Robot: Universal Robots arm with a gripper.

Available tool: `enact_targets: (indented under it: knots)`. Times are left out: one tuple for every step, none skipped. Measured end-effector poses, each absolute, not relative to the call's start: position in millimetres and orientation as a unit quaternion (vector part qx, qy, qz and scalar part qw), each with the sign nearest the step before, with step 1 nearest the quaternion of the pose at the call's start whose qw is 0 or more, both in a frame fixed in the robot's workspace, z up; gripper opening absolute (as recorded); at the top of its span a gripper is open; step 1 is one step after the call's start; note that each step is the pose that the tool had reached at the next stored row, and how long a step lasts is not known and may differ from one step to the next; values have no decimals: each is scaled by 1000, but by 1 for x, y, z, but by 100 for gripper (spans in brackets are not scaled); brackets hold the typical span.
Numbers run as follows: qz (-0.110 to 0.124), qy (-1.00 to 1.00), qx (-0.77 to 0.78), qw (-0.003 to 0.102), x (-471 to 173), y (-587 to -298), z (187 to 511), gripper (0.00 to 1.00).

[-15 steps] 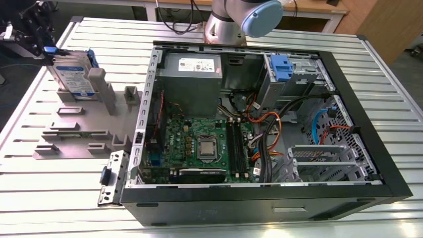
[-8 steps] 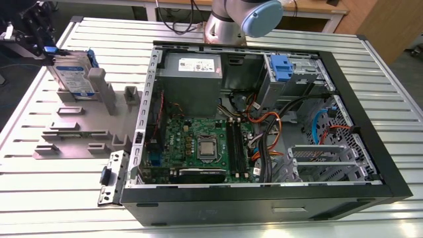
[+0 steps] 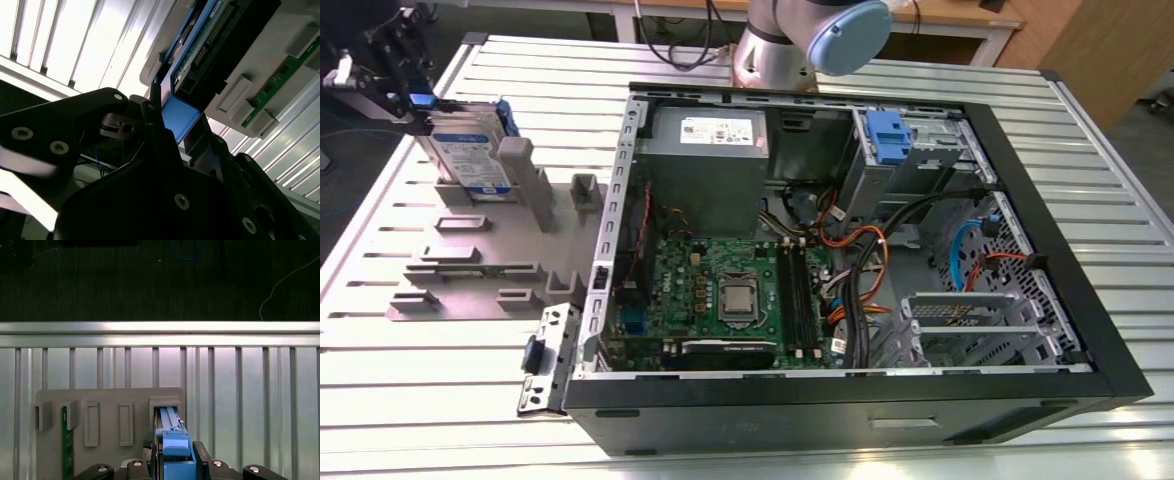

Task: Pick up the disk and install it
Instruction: 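Pick up the disk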

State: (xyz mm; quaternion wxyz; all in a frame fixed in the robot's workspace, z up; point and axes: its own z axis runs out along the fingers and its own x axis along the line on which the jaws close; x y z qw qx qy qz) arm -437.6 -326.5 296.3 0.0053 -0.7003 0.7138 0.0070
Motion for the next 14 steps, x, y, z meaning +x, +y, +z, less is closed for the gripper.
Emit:
enact_targets:
  knots:
    - [7,714,-700,5,-437,-326,296,44]
    - [7,714,-700,5,-437,-326,295,44]
    - [7,715,-699,5,-437,-326,295,44]
    - [7,717,-697,5,-436,-326,295,44]
    - [7,719,-695,5,-436,-326,295,44]
    - [7,721,-693,5,-436,-326,295,44]
    - [7,723,-691,5,-436,-326,294,44]
    - [7,726,-688,5,-436,-325,294,44]
    - [7,728,-685,5,-436,-325,294,44]
    - [7,731,-682,5,-436,-325,294,44]
    - [7,732,-681,5,-436,-325,294,44]
    - [7,733,-680,5,-436,-325,294,44]
    - [7,733,-680,5,-436,-325,294,44]
    - [7,733,-680,5,-436,-325,294,44]
